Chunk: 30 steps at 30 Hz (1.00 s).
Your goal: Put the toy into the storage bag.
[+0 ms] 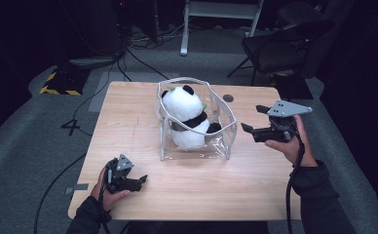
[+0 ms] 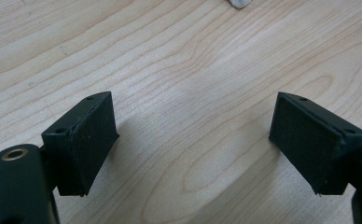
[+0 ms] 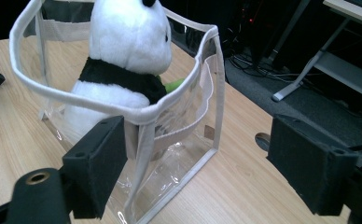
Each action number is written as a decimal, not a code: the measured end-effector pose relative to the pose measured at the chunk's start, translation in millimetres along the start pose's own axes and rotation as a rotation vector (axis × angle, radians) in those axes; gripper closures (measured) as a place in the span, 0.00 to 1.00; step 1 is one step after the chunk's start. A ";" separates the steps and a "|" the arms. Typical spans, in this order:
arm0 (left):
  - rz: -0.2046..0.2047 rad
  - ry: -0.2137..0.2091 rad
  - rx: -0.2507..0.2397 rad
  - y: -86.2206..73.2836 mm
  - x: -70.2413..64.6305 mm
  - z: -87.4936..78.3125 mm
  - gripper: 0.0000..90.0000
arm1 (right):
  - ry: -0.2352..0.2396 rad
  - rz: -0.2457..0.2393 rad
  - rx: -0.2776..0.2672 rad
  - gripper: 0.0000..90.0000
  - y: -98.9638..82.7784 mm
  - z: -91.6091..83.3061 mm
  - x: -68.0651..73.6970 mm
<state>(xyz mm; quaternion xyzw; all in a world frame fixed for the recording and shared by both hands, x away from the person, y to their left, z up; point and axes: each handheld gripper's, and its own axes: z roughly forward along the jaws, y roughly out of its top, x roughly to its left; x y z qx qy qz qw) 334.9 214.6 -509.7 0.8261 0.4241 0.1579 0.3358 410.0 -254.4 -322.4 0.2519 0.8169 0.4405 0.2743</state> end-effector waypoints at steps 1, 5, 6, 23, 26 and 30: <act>0.000 0.000 0.000 0.0 0.0 0.0 0.17 | 0.000 0.001 0.002 0.22 -1.5 -0.6 0.0; 0.014 0.005 0.000 0.1 0.9 -0.1 0.17 | -0.004 -0.004 0.008 0.22 -7.0 -1.8 -0.4; 0.012 0.003 0.001 0.0 0.8 -0.1 0.17 | -0.008 -0.004 0.011 0.22 -8.5 -2.4 -0.4; 0.013 0.003 0.000 0.0 0.8 -0.1 0.17 | -0.007 0.007 0.056 0.22 -37.5 -4.8 -0.4; 0.013 0.003 0.001 0.0 0.8 -0.1 0.17 | -0.003 0.008 0.064 0.22 -42.3 -4.1 0.4; 0.013 0.003 0.001 0.0 0.8 -0.1 0.17 | -0.009 0.000 0.083 0.22 -48.5 -2.3 2.6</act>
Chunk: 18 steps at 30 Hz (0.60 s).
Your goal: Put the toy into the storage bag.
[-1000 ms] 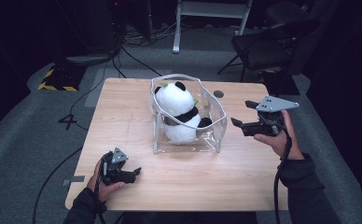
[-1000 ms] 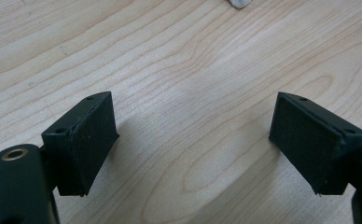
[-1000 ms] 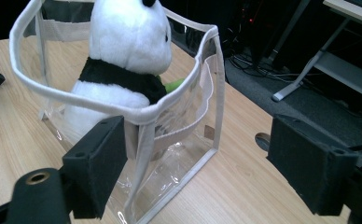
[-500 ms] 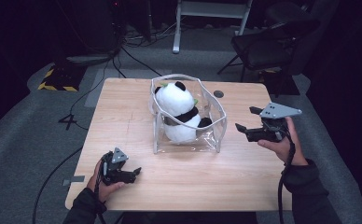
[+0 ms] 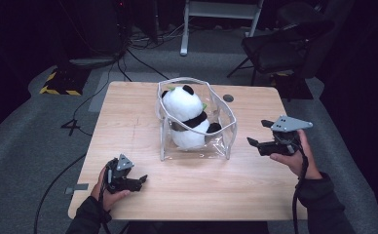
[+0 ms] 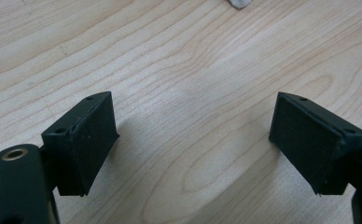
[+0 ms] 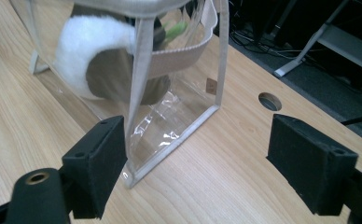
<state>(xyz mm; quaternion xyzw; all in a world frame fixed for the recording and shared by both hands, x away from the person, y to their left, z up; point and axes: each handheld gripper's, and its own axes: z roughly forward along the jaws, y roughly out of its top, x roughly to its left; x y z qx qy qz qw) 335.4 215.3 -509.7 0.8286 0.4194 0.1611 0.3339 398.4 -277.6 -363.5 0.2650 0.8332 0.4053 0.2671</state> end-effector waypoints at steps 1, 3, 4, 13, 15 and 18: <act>0.000 0.000 0.000 0.0 0.0 0.0 0.17 | -0.002 0.000 0.005 0.22 -1.1 0.8 0.3; 0.000 0.000 0.000 0.0 0.0 0.0 0.17 | 0.001 -0.005 0.018 0.22 -5.0 3.0 1.2; 0.000 0.000 0.000 0.0 0.0 0.0 0.17 | 0.001 -0.004 0.022 0.22 -6.9 4.0 1.6; 0.000 0.000 0.001 0.1 0.1 0.0 0.16 | 0.009 0.006 0.063 0.22 -21.2 14.5 3.2; 0.000 0.000 0.001 0.1 0.1 0.0 0.16 | 0.005 0.006 0.072 0.22 -24.1 16.1 3.1; 0.000 0.000 0.001 0.1 0.1 0.0 0.16 | 0.001 0.012 0.080 0.22 -28.1 18.1 3.2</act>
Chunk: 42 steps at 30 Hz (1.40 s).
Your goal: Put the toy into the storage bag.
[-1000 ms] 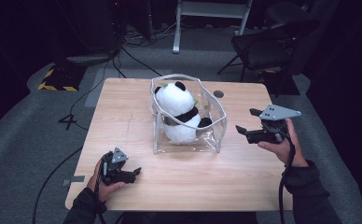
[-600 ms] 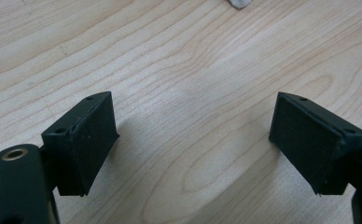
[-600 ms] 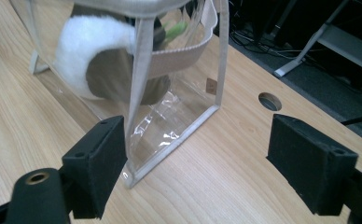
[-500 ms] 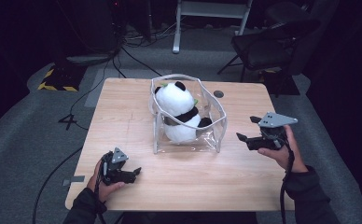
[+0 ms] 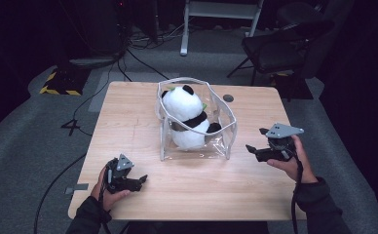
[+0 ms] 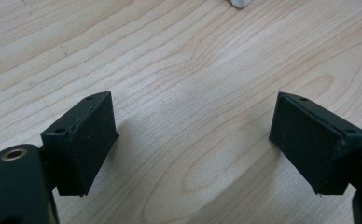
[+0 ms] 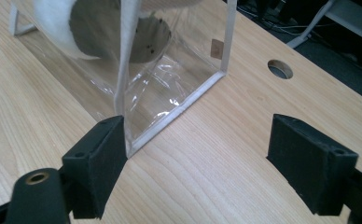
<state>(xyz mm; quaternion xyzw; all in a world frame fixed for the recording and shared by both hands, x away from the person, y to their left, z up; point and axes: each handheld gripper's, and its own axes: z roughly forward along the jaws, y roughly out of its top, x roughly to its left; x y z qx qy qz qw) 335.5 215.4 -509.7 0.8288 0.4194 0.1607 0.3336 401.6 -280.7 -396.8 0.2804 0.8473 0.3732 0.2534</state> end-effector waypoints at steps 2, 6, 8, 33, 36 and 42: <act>0.000 0.000 0.000 0.0 0.0 0.0 0.16 | 0.000 -0.002 0.009 0.22 -2.6 2.2 0.2; 0.000 0.001 0.000 0.0 0.0 0.0 0.16 | -0.003 -0.001 0.025 0.22 -9.2 7.7 0.5; 0.000 0.000 0.000 0.0 0.0 0.0 0.16 | -0.004 0.004 0.032 0.22 -12.3 10.0 0.2; 0.000 0.000 0.000 0.0 -0.1 0.0 0.16 | 0.013 0.002 0.115 0.22 -51.2 21.6 6.2; 0.000 0.000 0.000 0.0 -0.1 0.0 0.16 | 0.014 0.004 0.121 0.22 -55.9 20.8 7.1; 0.000 0.000 0.000 0.0 -0.1 0.0 0.16 | 0.007 0.005 0.140 0.22 -68.0 19.6 9.1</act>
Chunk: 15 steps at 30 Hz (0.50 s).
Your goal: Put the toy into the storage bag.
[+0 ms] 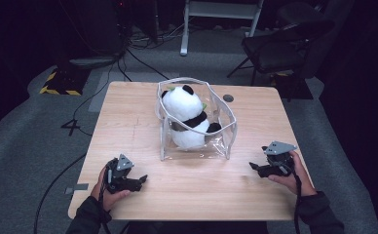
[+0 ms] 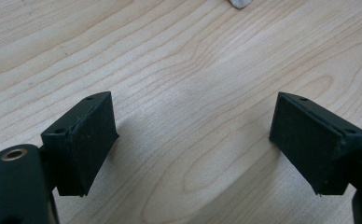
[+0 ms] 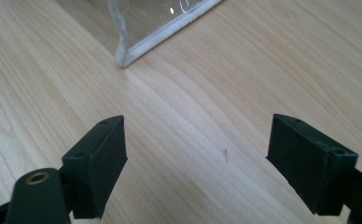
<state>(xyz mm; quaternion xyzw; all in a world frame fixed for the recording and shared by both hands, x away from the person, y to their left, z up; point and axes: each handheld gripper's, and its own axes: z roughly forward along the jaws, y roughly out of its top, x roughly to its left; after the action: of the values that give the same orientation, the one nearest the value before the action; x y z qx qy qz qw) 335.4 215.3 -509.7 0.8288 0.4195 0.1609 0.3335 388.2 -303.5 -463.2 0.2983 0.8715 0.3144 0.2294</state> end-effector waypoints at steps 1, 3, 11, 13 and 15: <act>0.000 0.000 0.000 0.0 0.0 0.0 0.16 | 0.001 0.000 0.005 0.22 -2.4 0.0 0.2; 0.000 0.000 0.000 0.0 0.0 0.0 0.16 | 0.000 0.005 0.007 0.22 -6.7 -0.5 0.2; 0.000 0.000 0.000 0.0 0.0 0.0 0.16 | 0.002 0.026 0.017 0.22 -24.9 -5.9 -0.6; 0.000 0.000 0.000 0.0 0.0 0.0 0.16 | -0.001 0.033 0.023 0.22 -29.2 -7.3 -0.6; 0.000 0.000 0.000 0.0 0.0 0.0 0.16 | -0.004 0.038 0.024 0.22 -33.8 -8.7 -0.4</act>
<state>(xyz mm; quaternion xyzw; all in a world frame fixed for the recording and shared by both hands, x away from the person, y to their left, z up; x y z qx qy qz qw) 335.4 215.3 -509.7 0.8288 0.4195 0.1608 0.3334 370.7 -328.4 -480.2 0.3180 0.8690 0.3077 0.2215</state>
